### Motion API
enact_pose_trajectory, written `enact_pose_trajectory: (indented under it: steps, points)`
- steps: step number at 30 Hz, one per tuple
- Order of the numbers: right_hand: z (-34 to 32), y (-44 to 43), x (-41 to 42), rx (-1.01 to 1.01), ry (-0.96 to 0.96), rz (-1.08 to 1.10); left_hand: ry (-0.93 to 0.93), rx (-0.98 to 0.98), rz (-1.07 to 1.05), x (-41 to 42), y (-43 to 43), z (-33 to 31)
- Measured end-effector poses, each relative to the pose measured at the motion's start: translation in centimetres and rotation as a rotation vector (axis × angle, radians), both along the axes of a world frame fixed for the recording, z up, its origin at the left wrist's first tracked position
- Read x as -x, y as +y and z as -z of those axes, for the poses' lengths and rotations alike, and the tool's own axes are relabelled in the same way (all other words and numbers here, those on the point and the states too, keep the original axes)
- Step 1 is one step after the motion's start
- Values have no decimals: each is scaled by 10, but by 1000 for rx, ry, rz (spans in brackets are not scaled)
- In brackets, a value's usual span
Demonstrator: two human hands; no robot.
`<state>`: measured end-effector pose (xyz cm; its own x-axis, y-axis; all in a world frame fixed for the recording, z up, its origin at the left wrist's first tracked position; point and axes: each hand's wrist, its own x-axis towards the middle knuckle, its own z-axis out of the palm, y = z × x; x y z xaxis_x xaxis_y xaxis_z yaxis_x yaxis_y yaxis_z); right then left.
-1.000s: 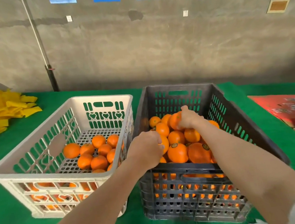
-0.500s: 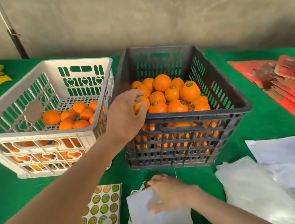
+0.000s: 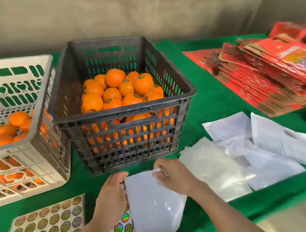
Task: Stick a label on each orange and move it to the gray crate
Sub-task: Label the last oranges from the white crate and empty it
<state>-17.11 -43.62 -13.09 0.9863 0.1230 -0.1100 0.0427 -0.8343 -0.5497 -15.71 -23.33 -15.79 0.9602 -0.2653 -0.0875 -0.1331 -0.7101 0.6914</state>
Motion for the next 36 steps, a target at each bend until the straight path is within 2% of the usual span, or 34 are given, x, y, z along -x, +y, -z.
enact_pose_trajectory:
  steps: [5, 10, 13, 15, 17, 18, 20, 22, 25, 27, 32, 34, 36]
  points:
    - [-13, -85, 9, -57, -50, 455, 106, -147, 190, -1, -24, 13]
    - [-1, -128, 11, -137, -26, 902, 104, -232, 357, 2, -46, 15]
    - [5, -134, 12, -65, 33, 1045, 111, -268, 415, 2, -53, 17]
    - [11, -130, 13, 84, 67, 1069, 114, -288, 435, 2, -55, 17]
    - [16, -119, 15, 301, 63, 1002, 121, -292, 440, 2, -54, 19]
    - [20, -111, 15, 351, 2, 936, 117, -281, 442, 2, -53, 20]
    - [24, -86, 15, 302, -201, 729, 107, -225, 445, 2, -51, 22]
    - [27, -53, 16, 162, -317, 500, 112, -162, 429, 2, -46, 24]
    - [34, -1, 14, 119, -193, 184, 63, -176, 351, -3, -36, 25]
    - [43, 23, 6, 161, -83, 67, 30, -260, 289, -10, -26, 25]
    - [52, 52, -14, 423, 159, -67, 121, -374, 151, -17, 8, 24]
    - [55, 56, -17, 448, 167, -103, 151, -373, 115, -14, 19, 25]
    - [56, 56, -19, 385, 144, -95, 190, -349, 87, -10, 28, 27]
